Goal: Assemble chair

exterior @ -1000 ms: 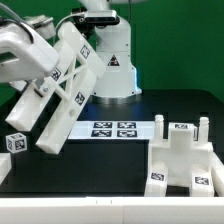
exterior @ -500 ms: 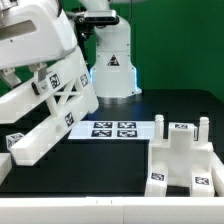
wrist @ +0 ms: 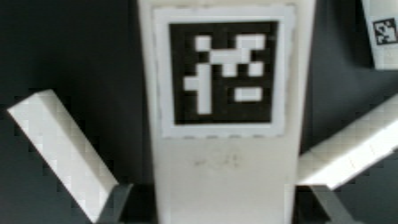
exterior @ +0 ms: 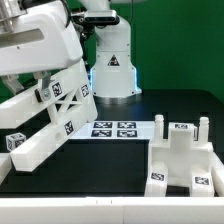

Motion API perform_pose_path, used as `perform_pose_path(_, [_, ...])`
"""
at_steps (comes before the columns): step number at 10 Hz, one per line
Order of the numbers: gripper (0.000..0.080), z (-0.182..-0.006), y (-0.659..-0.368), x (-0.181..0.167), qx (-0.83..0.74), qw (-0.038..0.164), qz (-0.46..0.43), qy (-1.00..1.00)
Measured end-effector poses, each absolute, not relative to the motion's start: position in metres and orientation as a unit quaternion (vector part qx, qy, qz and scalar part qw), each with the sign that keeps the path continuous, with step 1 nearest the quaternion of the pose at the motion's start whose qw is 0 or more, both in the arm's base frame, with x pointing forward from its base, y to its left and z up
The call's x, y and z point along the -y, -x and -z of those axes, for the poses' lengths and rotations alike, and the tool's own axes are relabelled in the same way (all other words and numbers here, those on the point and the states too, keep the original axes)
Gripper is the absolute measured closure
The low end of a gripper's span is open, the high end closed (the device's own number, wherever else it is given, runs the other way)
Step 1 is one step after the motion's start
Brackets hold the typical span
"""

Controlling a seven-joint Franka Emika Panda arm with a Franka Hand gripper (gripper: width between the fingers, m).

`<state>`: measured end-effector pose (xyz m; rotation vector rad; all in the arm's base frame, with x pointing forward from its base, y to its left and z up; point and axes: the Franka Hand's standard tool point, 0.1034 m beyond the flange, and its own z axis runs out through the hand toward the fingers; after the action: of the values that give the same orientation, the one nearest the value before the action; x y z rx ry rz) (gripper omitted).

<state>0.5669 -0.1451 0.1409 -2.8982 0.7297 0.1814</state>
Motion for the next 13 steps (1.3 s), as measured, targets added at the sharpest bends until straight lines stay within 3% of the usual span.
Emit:
perform_pose_path(1, [0.0512, -0.141, -0.572, 0.136, -0.256, 0.046, -0.056, 0.964])
perform_pose_path(2, [0.0512, -0.137, -0.579, 0.124, -0.303, 0.036, -0.027, 0.952])
perform_pose_path(9, [0.0512, -0.116, -0.573, 0.090, -0.242, -0.097, -0.105, 0.960])
perform_pose_path(12, [0.0512, -0.100, -0.568, 0.128, -0.210, -0.098, -0.104, 0.967])
perform_pose_path(13, [0.0512, -0.100, -0.569, 0.126, -0.222, -0.087, -0.104, 0.966])
